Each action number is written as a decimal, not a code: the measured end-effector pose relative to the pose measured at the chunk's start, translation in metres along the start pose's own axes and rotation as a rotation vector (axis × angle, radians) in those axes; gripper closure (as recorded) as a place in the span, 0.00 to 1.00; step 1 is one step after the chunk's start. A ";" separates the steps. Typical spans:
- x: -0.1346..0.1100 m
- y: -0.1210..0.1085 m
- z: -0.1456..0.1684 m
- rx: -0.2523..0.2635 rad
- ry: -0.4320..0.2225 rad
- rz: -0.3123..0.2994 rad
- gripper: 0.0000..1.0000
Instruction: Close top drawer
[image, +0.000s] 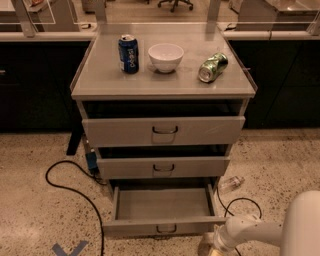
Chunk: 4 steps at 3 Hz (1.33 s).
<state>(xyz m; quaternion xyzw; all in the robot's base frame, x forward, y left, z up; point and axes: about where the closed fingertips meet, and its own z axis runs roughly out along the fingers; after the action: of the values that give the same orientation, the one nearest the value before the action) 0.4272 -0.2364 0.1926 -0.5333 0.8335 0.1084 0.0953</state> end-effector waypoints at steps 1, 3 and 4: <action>0.028 0.017 0.056 -0.124 0.003 0.079 0.00; 0.027 -0.045 0.111 -0.041 -0.039 0.211 0.00; 0.025 -0.068 0.097 0.040 -0.057 0.241 0.00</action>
Offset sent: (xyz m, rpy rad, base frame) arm 0.0687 -0.0282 -0.1680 0.0808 0.1079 -0.2501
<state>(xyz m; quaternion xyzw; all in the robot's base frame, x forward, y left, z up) 0.4831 -0.2589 0.0873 -0.4237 0.8906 0.1177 0.1159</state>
